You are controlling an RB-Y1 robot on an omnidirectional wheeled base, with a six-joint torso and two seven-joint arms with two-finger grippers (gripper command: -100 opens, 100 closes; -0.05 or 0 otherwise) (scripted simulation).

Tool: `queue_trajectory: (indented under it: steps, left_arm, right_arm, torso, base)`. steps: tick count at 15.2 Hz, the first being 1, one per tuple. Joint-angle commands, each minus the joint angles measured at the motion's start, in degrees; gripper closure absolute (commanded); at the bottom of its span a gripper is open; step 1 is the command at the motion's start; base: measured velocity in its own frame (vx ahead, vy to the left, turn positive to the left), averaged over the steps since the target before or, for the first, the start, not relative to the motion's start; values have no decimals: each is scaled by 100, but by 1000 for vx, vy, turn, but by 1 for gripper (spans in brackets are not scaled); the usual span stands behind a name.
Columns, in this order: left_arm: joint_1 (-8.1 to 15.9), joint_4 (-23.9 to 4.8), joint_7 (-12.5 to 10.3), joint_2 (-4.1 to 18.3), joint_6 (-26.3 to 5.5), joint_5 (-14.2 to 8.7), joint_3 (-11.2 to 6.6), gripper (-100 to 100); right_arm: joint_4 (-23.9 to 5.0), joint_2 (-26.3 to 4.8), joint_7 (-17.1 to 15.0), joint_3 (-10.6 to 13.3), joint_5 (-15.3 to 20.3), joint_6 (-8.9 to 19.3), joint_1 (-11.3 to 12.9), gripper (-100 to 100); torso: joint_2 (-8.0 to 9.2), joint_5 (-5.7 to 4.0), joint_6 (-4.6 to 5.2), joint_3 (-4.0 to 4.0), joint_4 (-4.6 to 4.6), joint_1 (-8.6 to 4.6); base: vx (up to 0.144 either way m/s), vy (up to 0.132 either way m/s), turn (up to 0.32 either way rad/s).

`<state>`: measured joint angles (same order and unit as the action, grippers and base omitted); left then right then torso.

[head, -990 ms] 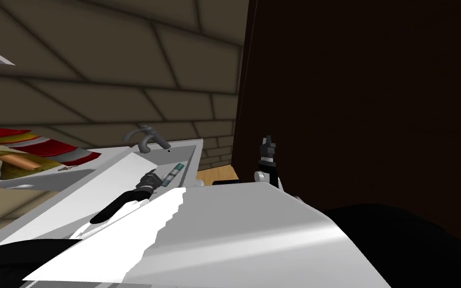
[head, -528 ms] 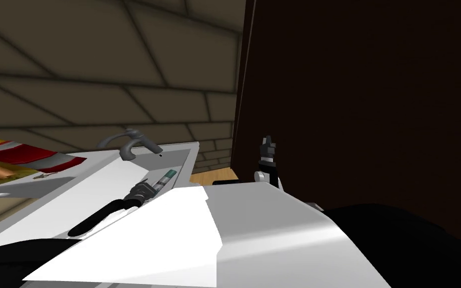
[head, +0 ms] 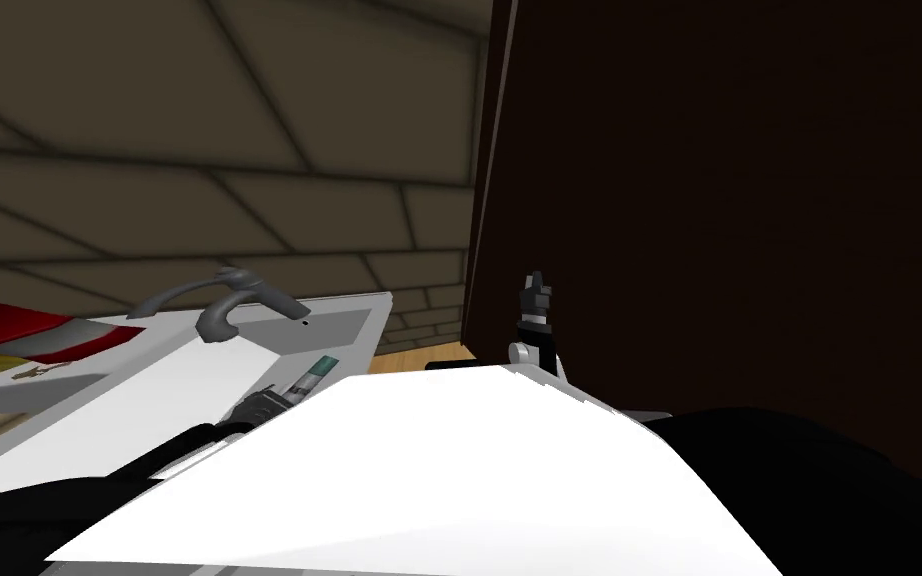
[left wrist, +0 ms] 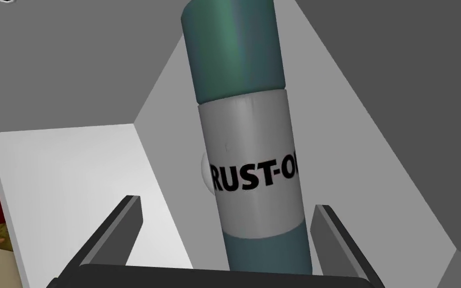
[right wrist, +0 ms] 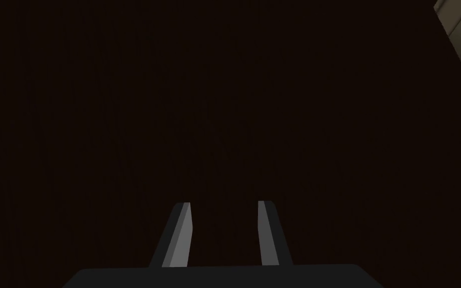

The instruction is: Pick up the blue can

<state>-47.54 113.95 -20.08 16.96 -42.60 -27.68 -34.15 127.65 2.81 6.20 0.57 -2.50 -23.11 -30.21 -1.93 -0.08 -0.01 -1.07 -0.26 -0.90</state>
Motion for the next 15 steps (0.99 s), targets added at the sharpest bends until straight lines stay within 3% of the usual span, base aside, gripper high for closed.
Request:
queue_trajectory:
  steps: [1,2,5,7,15]
  left_arm:
    - [-35,-52,-65,-44,-202,-57,-88,-100]
    - [-83,-112,-131,-66,-382,-150,-203,-100]
    - [-128,-169,-193,-88,-571,-236,-311,-100]
    - [-208,-274,-301,-129,-877,-386,-505,-100]
    - [-349,-476,-491,-216,-1445,-647,-850,-100]
  right_arm:
    - [0,0,0,0,0,0,0,0]
    - [0,0,0,0,0,0,0,0]
    - [0,-1,0,-1,0,0,0,0]
    - [0,-1,0,-1,0,0,0,0]
    - [-7,1,1,-7,-2,-4,-23,0]
  torso:
    - [0,0,0,0,0,0]
    - [4,2,1,2,0,6]
    - [11,5,0,6,2,23]
    - [16,7,1,9,3,24]
    - [-32,17,-23,-19,-2,35]
  base:
    - [173,-27,51]
    - [165,-11,59]
    - [156,0,39]
    - [160,-6,45]
    - [137,1,17]
